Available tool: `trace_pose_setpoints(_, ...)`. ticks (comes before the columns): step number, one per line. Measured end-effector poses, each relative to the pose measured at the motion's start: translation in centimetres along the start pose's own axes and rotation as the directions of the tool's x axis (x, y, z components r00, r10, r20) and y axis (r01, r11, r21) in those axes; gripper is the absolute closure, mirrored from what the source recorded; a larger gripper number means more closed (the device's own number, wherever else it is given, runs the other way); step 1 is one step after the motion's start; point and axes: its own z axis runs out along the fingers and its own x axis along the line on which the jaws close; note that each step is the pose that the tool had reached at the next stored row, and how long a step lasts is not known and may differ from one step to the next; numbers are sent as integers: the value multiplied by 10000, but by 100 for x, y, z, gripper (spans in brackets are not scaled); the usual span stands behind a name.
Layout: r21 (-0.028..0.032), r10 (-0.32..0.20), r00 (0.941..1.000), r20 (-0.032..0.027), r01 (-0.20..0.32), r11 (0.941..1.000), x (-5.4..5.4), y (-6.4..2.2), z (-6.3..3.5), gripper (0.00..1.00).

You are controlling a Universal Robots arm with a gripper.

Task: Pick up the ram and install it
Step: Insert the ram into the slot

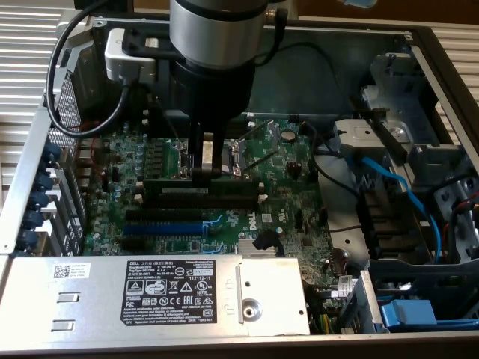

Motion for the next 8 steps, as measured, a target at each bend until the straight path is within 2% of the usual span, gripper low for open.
trace_pose_setpoints(8, 0, -44, 10000, -15, 44, 10000, 0, 0, 0, 88)
